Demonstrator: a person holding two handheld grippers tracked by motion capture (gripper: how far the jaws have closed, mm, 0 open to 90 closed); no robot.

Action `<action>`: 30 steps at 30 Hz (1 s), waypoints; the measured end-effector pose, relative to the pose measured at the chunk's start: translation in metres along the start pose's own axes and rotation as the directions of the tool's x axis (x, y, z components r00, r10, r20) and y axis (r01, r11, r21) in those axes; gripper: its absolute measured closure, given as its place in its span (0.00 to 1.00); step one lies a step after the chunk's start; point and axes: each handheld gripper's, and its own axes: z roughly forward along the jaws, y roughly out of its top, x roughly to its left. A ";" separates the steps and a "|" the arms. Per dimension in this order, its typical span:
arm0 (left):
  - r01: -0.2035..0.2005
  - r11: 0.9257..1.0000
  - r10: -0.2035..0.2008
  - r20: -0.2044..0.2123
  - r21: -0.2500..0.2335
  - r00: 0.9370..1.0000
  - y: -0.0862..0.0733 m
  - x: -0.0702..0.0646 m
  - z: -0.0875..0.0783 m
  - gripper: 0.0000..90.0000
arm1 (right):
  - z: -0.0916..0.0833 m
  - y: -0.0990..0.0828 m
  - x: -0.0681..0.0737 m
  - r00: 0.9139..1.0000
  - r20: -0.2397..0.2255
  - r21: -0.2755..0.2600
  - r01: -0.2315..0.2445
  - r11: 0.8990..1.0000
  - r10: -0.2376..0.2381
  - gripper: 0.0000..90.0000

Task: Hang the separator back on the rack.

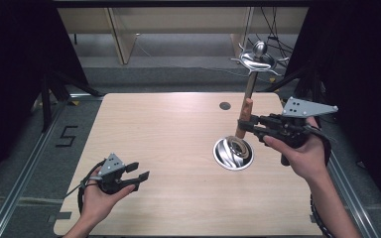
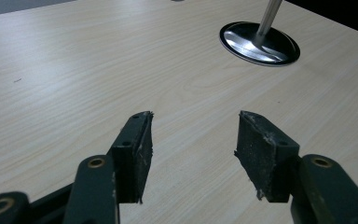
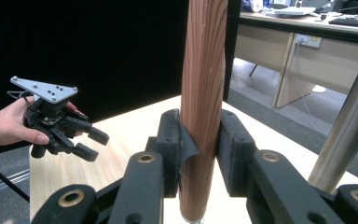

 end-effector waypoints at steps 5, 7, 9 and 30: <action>0.010 1.000 -0.010 0.009 -0.002 1.000 0.000 -0.001 0.001 0.49 | 0.001 0.004 -0.001 1.000 -0.003 0.002 0.009 1.000 -0.009 0.82; 0.011 1.000 -0.011 -0.001 0.002 1.000 0.000 -0.001 0.000 0.49 | 0.003 0.007 -0.002 1.000 -0.003 0.001 0.016 1.000 -0.016 0.81; 0.001 1.000 -0.001 0.003 -0.001 1.000 0.001 0.000 0.000 0.49 | 0.003 0.009 -0.002 1.000 -0.008 0.005 0.015 1.000 -0.015 0.81; 0.008 1.000 -0.008 0.004 0.002 1.000 0.001 0.000 0.000 0.48 | 0.006 0.021 -0.003 1.000 0.017 -0.006 0.016 1.000 -0.016 0.82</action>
